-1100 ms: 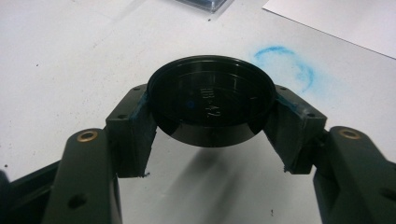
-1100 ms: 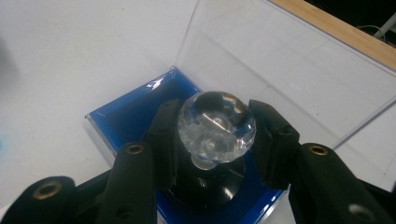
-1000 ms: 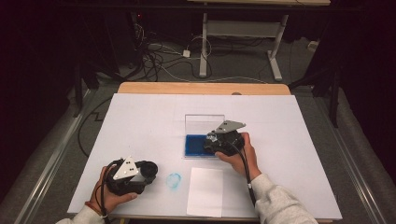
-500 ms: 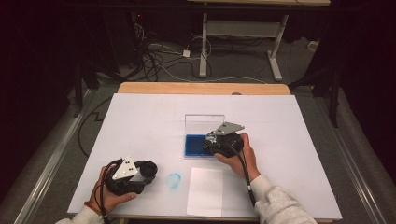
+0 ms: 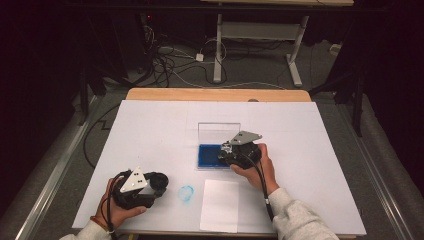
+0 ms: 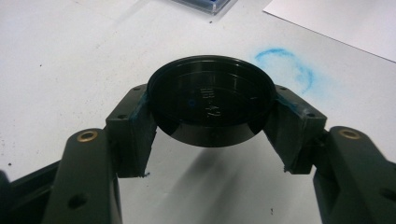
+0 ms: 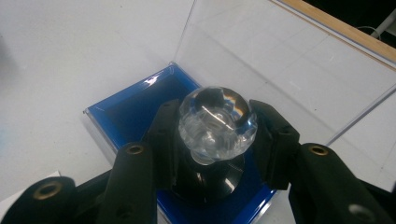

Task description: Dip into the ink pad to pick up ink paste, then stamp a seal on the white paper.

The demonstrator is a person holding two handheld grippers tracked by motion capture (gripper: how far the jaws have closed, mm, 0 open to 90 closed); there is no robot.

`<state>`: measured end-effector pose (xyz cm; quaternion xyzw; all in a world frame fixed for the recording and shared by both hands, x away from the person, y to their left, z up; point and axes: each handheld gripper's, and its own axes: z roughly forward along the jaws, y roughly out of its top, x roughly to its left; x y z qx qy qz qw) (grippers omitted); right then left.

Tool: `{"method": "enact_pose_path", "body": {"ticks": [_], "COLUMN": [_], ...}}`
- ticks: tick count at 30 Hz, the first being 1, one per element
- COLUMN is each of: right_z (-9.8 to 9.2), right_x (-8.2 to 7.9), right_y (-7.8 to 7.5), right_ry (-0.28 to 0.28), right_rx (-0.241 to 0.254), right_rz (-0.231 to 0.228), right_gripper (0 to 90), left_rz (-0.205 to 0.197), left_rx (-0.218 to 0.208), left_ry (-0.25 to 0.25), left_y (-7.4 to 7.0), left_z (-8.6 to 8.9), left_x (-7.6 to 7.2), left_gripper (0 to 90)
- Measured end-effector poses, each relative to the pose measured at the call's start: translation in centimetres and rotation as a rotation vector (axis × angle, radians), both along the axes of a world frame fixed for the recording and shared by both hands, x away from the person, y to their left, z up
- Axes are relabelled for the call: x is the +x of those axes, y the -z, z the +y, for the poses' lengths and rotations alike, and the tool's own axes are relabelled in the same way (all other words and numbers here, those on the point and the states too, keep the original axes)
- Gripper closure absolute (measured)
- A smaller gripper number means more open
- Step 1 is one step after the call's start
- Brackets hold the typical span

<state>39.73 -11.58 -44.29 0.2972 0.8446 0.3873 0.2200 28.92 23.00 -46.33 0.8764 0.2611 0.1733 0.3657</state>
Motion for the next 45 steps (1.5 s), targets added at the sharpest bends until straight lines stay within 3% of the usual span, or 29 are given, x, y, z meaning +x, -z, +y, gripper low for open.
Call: {"method": "enact_pose_path", "body": {"ticks": [6,17,31,38,45], "right_z": [0.0,-0.7,-2.9,-3.5,-3.7], "right_x": [0.0,0.2,-1.1,-2.7,-4.3], "right_y": [-0.1,-0.7,-4.7,-7.2,-8.7], "right_ry": [-0.004,-0.008,-0.006,-0.045,-0.084], "right_rx": [-0.007,0.029,0.139,0.191,0.212], "right_rz": [-0.003,0.003,-0.068,-0.109,-0.129], "right_gripper": [56.9,57.0,57.0,57.0,57.0], "left_rz": [-0.003,-0.005,-0.011,-0.013,-0.015], "left_rx": [0.000,0.004,0.020,0.016,0.016], "left_ry": [-0.004,-0.010,0.000,0.006,0.003], "left_y": [0.0,0.0,-0.2,-0.2,-0.2], "left_z": [0.1,0.1,-0.2,-0.2,-0.2], "left_x": [-0.1,0.1,0.1,0.1,0.1], "left_gripper": [37.1,37.0,37.0,37.0,37.0]}}
